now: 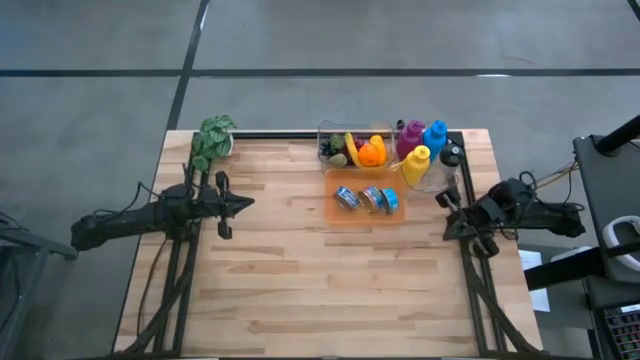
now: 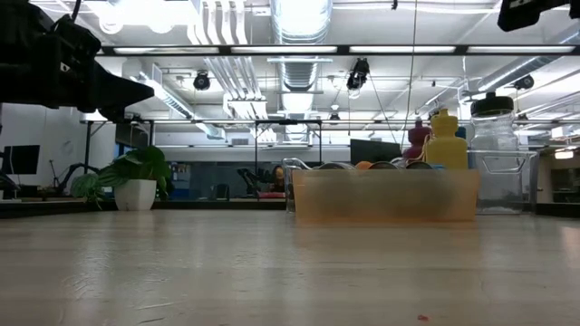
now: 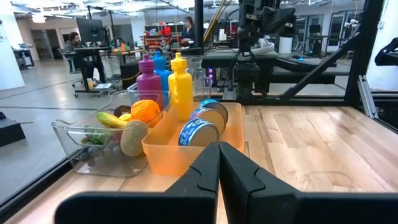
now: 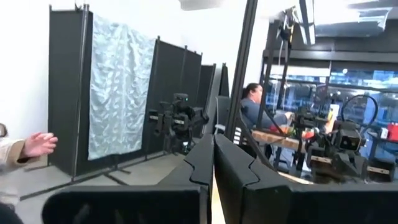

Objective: Pick & Place Food Item
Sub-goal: Return to Home Position

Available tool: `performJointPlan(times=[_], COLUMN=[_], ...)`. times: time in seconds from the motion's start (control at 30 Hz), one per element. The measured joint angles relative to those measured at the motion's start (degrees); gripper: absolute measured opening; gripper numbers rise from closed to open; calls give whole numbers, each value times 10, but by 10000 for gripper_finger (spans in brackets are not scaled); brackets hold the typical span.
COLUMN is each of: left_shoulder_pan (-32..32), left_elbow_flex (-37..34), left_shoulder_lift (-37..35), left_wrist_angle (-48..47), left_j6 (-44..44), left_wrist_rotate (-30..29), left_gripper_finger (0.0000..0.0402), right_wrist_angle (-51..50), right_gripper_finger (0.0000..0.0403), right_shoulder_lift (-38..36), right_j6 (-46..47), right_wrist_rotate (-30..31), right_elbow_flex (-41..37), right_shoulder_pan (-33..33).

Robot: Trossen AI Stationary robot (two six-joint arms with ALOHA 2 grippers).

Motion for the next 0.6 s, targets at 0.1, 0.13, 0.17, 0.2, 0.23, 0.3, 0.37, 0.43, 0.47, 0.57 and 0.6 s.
performJointPlan(times=[0.1,0.13,0.17,0.2,0.23,0.3,0.37,0.43,0.47,0.57,0.6], left_shoulder_pan=[0,0,0,0,0,0,0,0,0,0,0], left_elbow_flex=[0,0,0,0,0,0,0,0,0,0,0], left_shoulder_lift=[0,0,0,0,0,0,0,0,0,0,0], left_wrist_angle=[0,0,0,0,0,0,0,0,0,0,0], left_j6=[0,0,0,0,0,0,0,0,0,0,0], left_wrist_rotate=[0,0,0,0,0,0,0,0,0,0,0], left_gripper_finger=[15,15,15,15,15,15,15,15,15,15,15], right_wrist_angle=[62,76,88,91,90,89,90,90,88,65,64], right_gripper_finger=[8,8,8,8,8,8,8,8,8,8,8], right_shoulder_lift=[0,0,0,0,0,0,0,0,0,1,0], right_j6=[17,19,19,19,19,19,20,23,23,22,22], right_wrist_rotate=[1,1,1,1,1,1,1,1,1,1,1], right_elbow_flex=[-36,-46,-57,-65,-73,-87,-100,-113,-118,-121,-121], right_shoulder_pan=[0,0,0,0,0,0,0,0,0,0,0])
